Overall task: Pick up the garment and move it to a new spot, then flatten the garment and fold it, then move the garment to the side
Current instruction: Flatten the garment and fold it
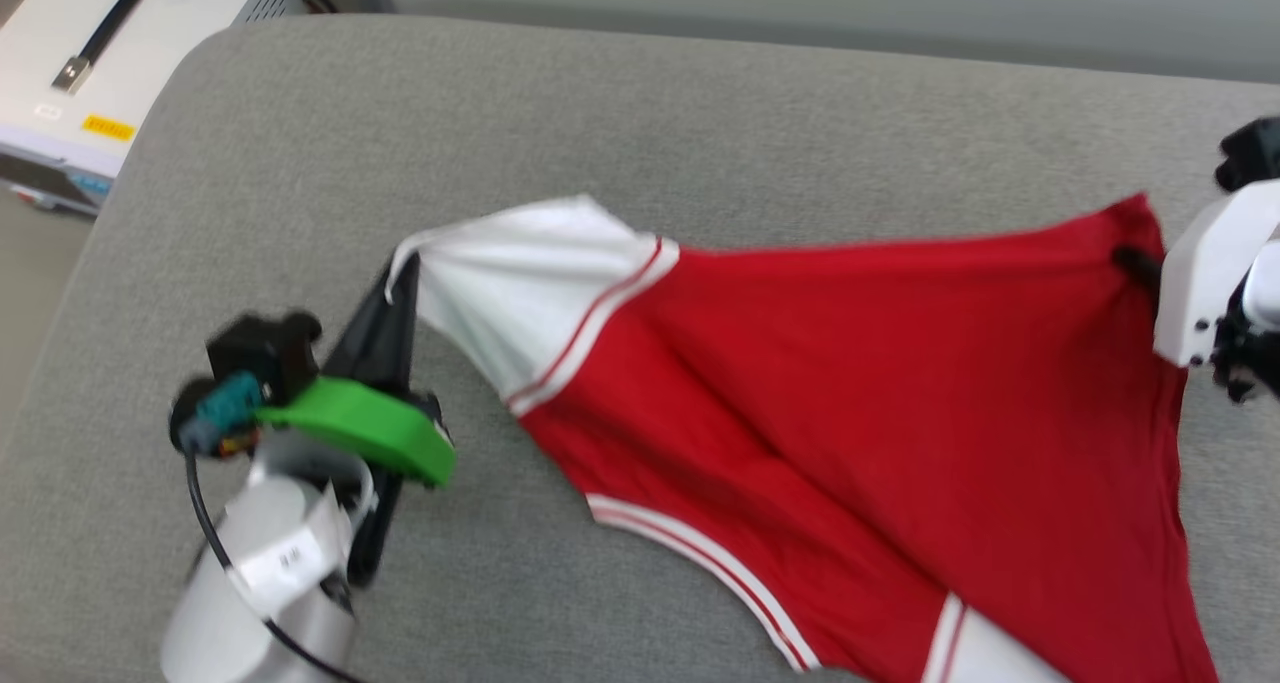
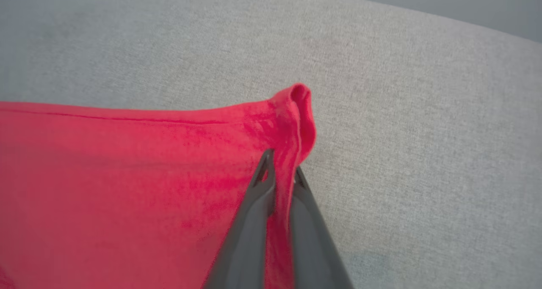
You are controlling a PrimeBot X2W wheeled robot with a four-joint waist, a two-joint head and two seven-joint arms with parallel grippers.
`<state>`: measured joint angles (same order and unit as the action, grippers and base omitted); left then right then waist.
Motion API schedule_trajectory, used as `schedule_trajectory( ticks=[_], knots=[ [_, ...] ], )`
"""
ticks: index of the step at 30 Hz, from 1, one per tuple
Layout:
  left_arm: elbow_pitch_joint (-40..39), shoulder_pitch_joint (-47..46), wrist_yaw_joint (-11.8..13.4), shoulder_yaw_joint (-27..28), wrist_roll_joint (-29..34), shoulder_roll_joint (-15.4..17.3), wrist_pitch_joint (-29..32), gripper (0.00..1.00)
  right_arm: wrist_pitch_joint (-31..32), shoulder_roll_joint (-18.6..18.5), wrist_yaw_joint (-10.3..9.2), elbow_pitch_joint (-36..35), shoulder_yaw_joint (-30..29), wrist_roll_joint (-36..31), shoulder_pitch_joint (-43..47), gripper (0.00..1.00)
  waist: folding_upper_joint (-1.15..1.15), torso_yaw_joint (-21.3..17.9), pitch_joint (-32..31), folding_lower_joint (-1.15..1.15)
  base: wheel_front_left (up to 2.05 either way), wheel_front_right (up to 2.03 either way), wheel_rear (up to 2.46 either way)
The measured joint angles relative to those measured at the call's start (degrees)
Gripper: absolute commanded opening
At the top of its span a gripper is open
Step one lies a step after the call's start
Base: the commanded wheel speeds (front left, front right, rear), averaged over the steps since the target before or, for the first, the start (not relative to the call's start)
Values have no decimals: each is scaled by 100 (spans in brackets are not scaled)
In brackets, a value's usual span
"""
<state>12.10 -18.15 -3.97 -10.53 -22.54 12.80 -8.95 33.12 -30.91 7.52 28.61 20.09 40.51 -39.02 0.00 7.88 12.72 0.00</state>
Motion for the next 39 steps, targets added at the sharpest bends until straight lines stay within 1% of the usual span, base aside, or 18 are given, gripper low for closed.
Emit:
schedule_trajectory(
  ticks=[3,6,13,17,22,27,31,34,39],
  knots=[
    [58,-595,-105,-24,-21,167,235,0,-258,49,0,141,-174,-205,-287,0,0,-149,-112,0,0,0,0],
    [301,-1330,-192,-96,-21,308,463,0,-485,121,1,297,-344,-412,-615,0,0,-302,-168,0,0,0,0],
    [1414,-3189,-294,-256,-104,453,723,0,-1010,394,1,623,-706,-913,-1592,0,0,-527,-2,0,0,0,0],
    [2012,-4323,-320,-201,-144,488,536,0,-1388,524,2,769,-934,-1152,-2326,0,0,-580,260,0,0,0,0],
    [2619,-5581,-336,-175,-104,605,132,0,-1880,642,3,1013,-1016,-1555,-3282,0,0,-634,649,1,0,0,0],
    [3104,-6363,-342,-166,-88,760,-112,0,-2380,814,8,1352,-1045,-1898,-4068,0,0,-700,1031,1,0,0,0],
    [3521,-6860,-360,-175,-104,793,-186,0,-2781,940,9,1724,-1132,-2108,-4658,0,0,-741,1378,1,0,0,0],
    [3858,-6973,-361,-226,-138,771,-238,0,-2993,1076,8,2092,-1155,-2156,-4854,0,0,-758,1628,1,0,0,0],
    [4330,-6943,-361,-347,-277,576,-372,0,-3283,1261,8,2713,-1096,-2142,-4900,0,0,-746,2009,1,0,0,0]
  ],
)
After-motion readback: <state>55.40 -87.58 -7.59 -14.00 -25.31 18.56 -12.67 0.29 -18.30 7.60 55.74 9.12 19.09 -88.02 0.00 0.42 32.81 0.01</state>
